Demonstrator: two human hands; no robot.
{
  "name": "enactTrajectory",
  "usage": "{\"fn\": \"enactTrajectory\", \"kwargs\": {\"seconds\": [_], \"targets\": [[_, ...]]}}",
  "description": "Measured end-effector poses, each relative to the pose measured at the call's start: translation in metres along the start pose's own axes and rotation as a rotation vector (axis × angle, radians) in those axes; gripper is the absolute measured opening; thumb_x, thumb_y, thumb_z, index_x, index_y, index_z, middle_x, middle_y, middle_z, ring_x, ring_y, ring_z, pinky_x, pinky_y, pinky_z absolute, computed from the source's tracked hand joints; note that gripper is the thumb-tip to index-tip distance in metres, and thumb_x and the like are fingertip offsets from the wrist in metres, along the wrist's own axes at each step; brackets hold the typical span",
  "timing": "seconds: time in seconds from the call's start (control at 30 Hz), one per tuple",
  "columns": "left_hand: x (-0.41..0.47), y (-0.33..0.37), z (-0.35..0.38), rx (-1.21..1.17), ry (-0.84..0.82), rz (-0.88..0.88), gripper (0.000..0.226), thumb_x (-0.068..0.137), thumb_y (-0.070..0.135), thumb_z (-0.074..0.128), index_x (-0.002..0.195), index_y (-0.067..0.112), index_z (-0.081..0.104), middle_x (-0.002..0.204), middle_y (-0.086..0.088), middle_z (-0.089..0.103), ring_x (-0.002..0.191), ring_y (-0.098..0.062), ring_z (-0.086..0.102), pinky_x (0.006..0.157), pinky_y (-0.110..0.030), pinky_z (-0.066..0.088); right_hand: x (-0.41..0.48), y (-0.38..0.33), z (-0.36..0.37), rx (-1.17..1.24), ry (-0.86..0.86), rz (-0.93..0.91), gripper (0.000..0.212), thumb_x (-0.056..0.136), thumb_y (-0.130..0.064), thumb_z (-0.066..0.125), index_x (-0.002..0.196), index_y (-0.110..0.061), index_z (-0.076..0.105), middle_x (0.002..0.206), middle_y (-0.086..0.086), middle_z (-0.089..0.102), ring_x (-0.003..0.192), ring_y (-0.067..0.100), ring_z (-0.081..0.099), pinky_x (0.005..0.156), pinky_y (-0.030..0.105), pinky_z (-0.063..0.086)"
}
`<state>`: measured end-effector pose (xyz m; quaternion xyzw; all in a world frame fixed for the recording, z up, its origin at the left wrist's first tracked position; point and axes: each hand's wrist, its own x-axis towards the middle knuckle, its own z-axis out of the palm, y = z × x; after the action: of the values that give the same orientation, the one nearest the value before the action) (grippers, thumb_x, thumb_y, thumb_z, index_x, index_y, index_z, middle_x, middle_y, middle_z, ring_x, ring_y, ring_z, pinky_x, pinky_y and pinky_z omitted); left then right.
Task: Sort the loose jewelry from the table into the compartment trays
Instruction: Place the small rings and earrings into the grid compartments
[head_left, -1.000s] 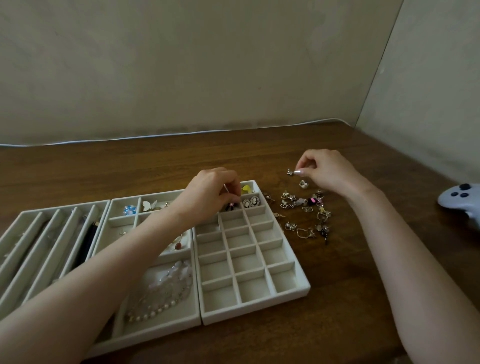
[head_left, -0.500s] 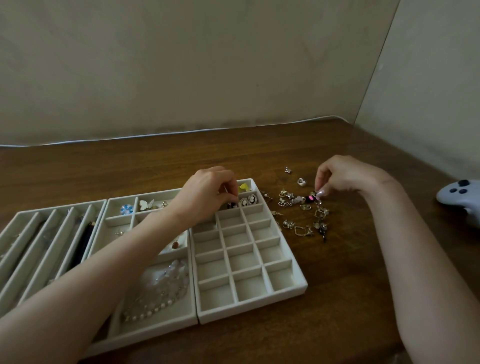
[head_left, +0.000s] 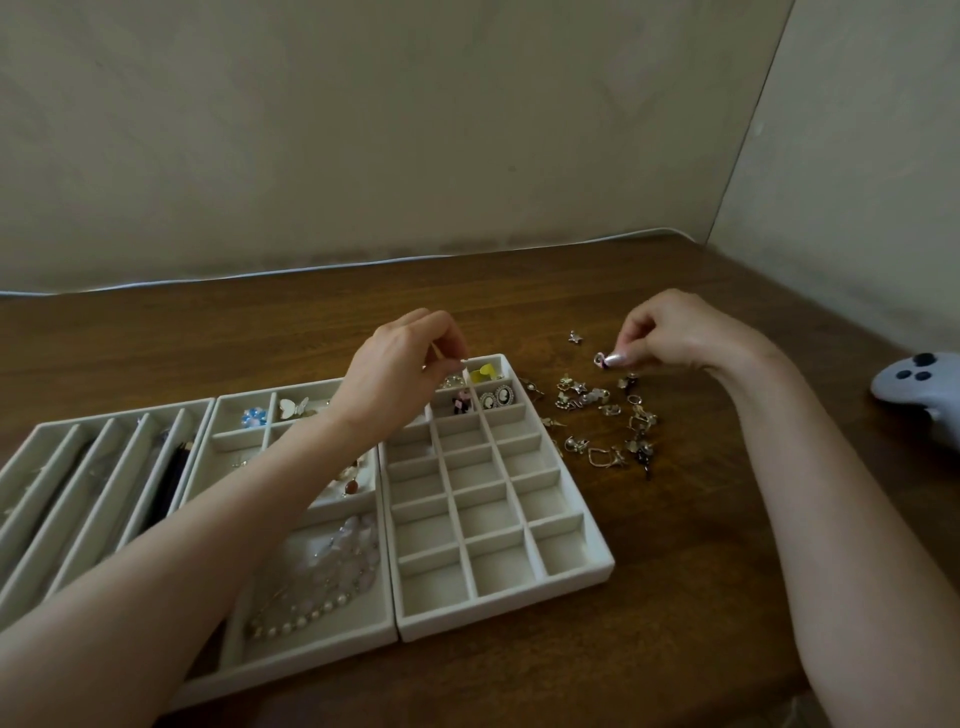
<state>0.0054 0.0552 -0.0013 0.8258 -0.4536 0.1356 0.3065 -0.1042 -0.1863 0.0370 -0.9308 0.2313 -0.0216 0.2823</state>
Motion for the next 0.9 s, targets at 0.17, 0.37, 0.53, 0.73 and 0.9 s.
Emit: {"fn": "enactTrajectory", "kwargs": {"seconds": [0.17,0.37,0.53,0.73,0.9], "targets": [[0.001,-0.003,-0.002,0.14,-0.227,-0.025,0.01,0.082,0.028,0.069,0.086,0.022,0.062,0.094,0.007,0.057,0.09,-0.011,0.05,0.074,-0.027,0.044,-0.003,-0.013,0.008,0.197,0.084,-0.212,0.005,0.085,-0.013,0.065,0.083,-0.018,0.065,0.086,-0.001,0.066,0.079,0.011,0.064,0.068,0.025,0.051],[-0.001,0.002,0.002,0.221,-0.197,-0.089,0.012,0.083,0.031,0.066,0.084,0.021,0.059,0.097,0.003,0.055,0.092,-0.014,0.047,0.069,-0.027,0.04,-0.007,-0.032,0.033,0.251,0.048,-0.364,0.009,0.088,-0.011,0.063,0.083,-0.019,0.063,0.082,-0.003,0.065,0.069,0.005,0.059,0.061,0.018,0.047],[0.0,0.005,-0.001,0.246,-0.223,-0.152,0.019,0.084,0.035,0.065,0.085,0.016,0.065,0.093,0.005,0.054,0.087,-0.011,0.045,0.067,-0.026,0.039,-0.006,-0.042,0.051,0.266,-0.018,-0.43,0.005,0.085,-0.014,0.066,0.083,-0.017,0.064,0.084,0.001,0.065,0.072,0.01,0.06,0.066,0.024,0.053],[0.0,0.005,-0.002,0.263,-0.285,-0.167,0.022,0.088,0.036,0.061,0.088,0.015,0.064,0.095,0.002,0.053,0.094,-0.014,0.046,0.071,-0.028,0.04,-0.004,-0.043,0.058,0.264,-0.034,-0.436,0.003,0.084,-0.016,0.068,0.084,-0.016,0.065,0.086,0.0,0.066,0.078,0.015,0.062,0.07,0.025,0.053],[0.001,0.003,-0.004,0.192,-0.302,-0.21,0.021,0.086,0.037,0.062,0.078,0.018,0.058,0.091,0.003,0.05,0.09,-0.014,0.045,0.074,-0.029,0.042,-0.003,-0.043,0.06,0.254,-0.043,-0.439,0.007,0.086,-0.015,0.066,0.082,-0.019,0.063,0.084,-0.003,0.065,0.074,0.006,0.06,0.064,0.018,0.048]]}}
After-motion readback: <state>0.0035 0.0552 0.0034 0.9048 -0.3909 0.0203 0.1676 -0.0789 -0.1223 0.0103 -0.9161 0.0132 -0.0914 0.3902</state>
